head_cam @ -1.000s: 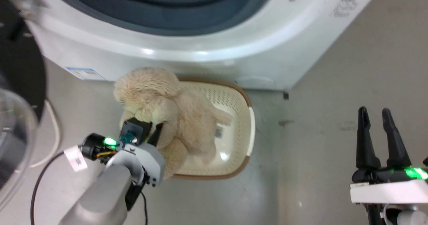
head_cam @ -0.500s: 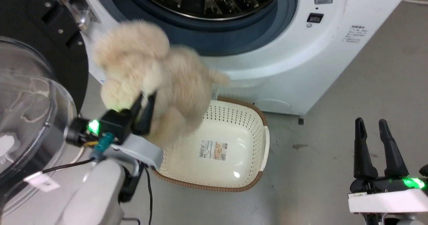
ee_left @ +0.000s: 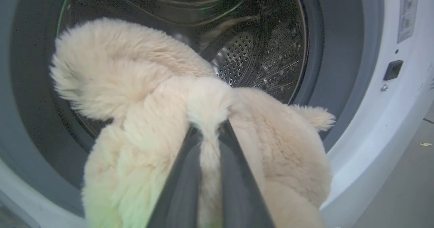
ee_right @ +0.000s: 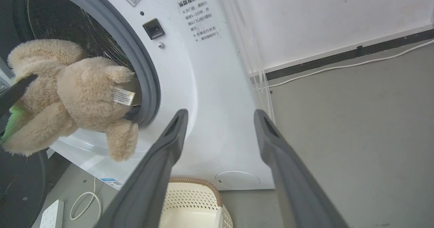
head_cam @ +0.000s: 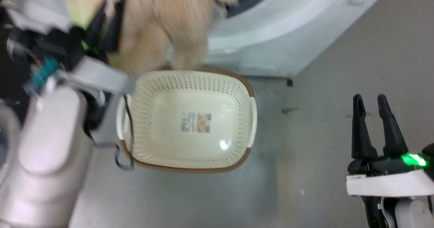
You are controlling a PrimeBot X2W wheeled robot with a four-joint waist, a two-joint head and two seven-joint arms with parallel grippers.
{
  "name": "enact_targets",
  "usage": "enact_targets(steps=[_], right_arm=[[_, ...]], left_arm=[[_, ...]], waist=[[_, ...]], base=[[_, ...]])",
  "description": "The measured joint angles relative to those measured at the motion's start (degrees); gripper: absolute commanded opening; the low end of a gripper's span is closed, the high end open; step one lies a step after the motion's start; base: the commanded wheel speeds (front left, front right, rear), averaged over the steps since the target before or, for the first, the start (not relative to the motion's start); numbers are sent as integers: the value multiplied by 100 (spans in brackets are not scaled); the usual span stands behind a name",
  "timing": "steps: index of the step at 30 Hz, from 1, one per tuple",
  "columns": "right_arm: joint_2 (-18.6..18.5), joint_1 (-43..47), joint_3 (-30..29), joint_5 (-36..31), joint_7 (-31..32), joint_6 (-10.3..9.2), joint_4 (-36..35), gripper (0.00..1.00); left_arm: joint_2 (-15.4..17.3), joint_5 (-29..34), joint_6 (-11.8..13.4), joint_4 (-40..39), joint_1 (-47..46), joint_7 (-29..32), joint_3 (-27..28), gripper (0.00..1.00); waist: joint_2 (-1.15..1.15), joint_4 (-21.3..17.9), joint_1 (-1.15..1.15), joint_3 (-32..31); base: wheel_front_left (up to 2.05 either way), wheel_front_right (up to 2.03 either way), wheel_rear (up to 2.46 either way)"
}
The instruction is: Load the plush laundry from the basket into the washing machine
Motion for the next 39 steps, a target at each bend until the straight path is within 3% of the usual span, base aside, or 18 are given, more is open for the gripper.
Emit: enact_targets(steps=[7, 15, 19, 24, 34, 39], right_arm=[[0, -422, 109, 233, 0, 0, -31, 100], [2, -662, 256, 504, 0, 0, -13, 100], [2, -688, 333, 594, 0, 0, 11, 100], [2, -775, 414, 648, 0, 0, 18, 100], [3, -911, 636, 814, 0, 0, 24, 100], [2, -911, 731, 898, 0, 0, 16, 100]], left_arm=[[378, -133, -147, 723, -1596, 503, -138, 0], [1043, -238, -186, 1467, -3269, 1011, -238, 0], [1154, -369, -186, 1913, -3977, 1148, -319, 0], [1136, -454, -186, 2546, -4528, 1122, -369, 0], [776, -487, -176, 3404, -5317, 745, -559, 0], [782, -523, 22, 3719, -5747, 450, -443, 0]], waist=[[0, -376, 0, 706], [0, -862, 1, 1456], [0, -1050, 1, 1721], [0, -1199, 0, 1916], [0, -1369, 0, 2186], [0, -1464, 0, 2290]], base=[[0, 0, 0], [0, 0, 0], [0, 0, 0], [0, 0, 0], [0, 0, 0], [0, 0, 0]])
